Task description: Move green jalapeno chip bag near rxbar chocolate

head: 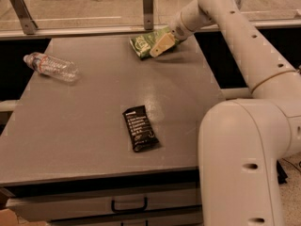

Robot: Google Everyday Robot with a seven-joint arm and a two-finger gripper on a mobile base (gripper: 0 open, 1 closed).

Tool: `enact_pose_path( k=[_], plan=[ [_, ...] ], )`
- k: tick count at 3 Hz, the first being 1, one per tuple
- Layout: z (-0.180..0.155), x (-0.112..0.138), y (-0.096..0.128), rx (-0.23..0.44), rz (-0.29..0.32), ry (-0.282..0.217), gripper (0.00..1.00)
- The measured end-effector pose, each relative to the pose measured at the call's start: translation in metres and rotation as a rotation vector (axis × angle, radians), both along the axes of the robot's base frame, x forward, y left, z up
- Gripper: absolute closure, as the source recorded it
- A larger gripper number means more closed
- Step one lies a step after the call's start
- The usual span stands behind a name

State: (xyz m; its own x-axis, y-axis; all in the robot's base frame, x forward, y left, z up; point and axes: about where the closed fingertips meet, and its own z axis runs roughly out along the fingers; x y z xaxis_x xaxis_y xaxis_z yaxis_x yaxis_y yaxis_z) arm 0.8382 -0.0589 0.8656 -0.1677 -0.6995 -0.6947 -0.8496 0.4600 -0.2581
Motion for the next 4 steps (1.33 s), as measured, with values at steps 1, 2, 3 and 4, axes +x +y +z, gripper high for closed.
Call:
enact_pose_path(
  k=[1, 2, 3, 4],
  plan=[
    [-0.010, 0.009, -0.003, -0.012, -0.019, 0.011, 0.41],
    [-0.010, 0.004, -0.005, -0.024, 0.004, 0.015, 0.64],
    [0.011, -0.027, -0.007, -0.018, 0.096, 0.010, 0.87],
    [0.050, -0.085, -0.003, -0.004, 0.254, 0.001, 1.00]
  ],
)
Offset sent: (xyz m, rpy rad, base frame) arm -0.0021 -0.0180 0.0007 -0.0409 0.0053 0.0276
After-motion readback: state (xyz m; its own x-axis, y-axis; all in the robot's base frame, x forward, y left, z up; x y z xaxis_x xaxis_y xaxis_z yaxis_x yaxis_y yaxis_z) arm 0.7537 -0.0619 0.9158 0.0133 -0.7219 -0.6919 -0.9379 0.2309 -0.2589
